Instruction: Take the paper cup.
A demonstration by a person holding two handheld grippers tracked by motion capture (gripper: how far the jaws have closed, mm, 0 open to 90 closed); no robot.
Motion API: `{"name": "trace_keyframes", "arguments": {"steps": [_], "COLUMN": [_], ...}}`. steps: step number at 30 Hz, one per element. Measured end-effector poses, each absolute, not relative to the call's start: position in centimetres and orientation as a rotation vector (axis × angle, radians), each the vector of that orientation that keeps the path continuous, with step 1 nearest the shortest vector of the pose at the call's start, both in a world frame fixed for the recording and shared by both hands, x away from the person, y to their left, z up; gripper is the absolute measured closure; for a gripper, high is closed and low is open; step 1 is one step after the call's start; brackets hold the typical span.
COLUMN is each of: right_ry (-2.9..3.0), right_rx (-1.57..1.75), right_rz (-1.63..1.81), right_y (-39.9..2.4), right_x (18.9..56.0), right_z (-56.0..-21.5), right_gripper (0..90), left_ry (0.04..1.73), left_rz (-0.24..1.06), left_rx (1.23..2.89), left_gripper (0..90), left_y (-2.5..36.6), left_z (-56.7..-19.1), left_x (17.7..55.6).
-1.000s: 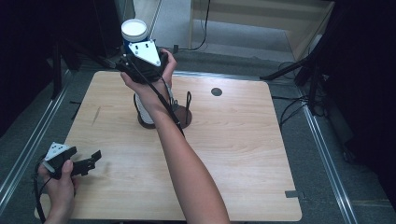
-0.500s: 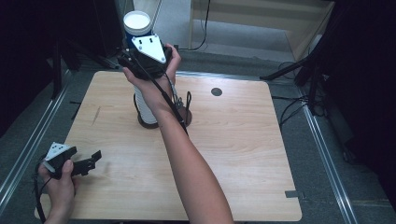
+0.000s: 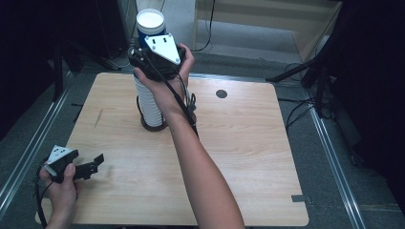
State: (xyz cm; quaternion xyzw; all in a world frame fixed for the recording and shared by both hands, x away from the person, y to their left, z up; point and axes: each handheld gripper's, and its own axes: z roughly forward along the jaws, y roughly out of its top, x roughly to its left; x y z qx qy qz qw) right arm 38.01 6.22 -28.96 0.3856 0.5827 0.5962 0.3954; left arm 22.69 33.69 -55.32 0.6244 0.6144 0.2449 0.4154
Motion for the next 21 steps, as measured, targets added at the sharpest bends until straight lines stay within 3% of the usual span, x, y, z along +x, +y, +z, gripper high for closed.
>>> {"name": "trace_keyframes", "arguments": {"steps": [21], "right_ry": [1.444], "right_rx": [1.041], "right_rz": [1.451], "right_y": [1.2], "right_x": [37.4], "right_z": [-30.0], "right_gripper": [20.3], "left_ry": [1.544], "left_rz": [0.626], "left_rx": [1.572], "left_gripper": [0.2], "left_y": [33.5], "left_z": [-55.3], "left_x": [22.7]}}
